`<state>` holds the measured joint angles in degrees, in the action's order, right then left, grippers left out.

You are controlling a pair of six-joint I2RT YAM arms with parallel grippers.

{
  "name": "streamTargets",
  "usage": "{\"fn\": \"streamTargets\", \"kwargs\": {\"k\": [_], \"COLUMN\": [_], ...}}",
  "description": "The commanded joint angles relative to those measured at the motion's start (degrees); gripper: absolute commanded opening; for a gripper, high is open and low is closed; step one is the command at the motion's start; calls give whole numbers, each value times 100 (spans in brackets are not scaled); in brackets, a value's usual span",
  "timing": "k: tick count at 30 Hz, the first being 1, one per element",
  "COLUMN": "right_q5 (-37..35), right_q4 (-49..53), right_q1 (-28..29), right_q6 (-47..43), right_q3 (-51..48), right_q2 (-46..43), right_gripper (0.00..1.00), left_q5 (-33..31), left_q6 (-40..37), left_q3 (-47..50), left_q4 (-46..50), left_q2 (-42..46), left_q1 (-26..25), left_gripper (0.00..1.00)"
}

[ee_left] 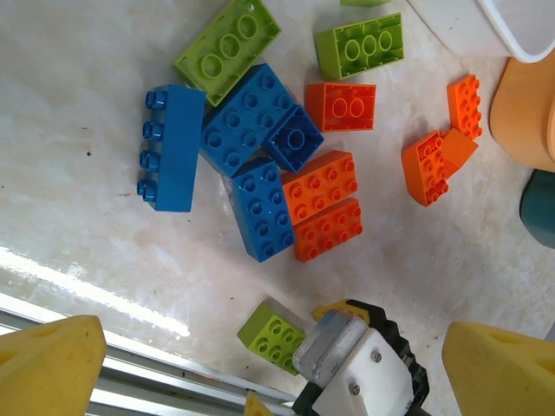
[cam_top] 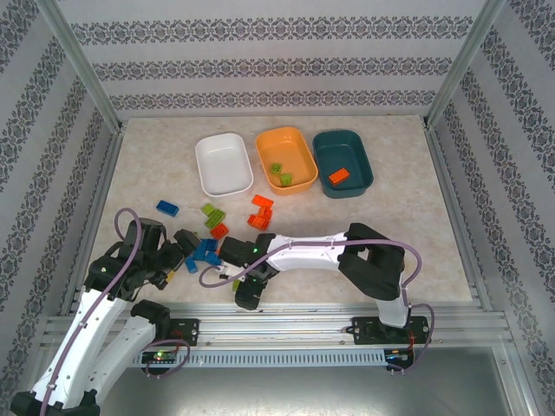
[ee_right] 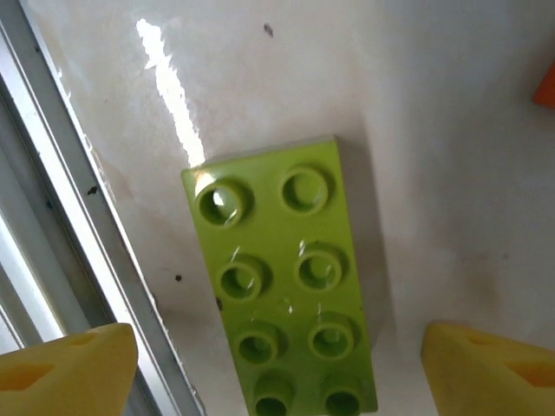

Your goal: Sort the legos into containers by color

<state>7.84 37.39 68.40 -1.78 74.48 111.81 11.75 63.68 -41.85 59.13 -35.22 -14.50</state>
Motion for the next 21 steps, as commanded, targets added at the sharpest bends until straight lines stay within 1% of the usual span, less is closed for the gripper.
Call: {"fn": "streamTargets", "kwargs": {"k": [1,5,7,11,14,18,21], "right_q5": [-264,-358,-362,-328,-370,-302,-184], "right_q4": [-108,-234,-274,-358,-509,-734,-863], "right_q1": [16,-15,-50,-120,-160,-261,-373], "right_q6": [28,90,134,231,327,586,831], "right_q3": [155,113,93,17,-133,-394,-576], "right_q2": [208,179,166,78,-92,-369,-577], "right_gripper": [79,68,65,53,50,40,38], "left_q5": [-37,-44,-36,-39,-104,-143,-133], "left_q6": [105,99,112,130,126,112,25], "left_q3": [-98,-114,-105,-97,-117,-110,-168], "left_q4": [337,415,404,392,394,206,10], "left_q2": [40,50,67,85,77,-37,-281], "left_q1": [62,69,73,63,72,69,72], "left_gripper": [100,100,100,100,100,100,100]}}
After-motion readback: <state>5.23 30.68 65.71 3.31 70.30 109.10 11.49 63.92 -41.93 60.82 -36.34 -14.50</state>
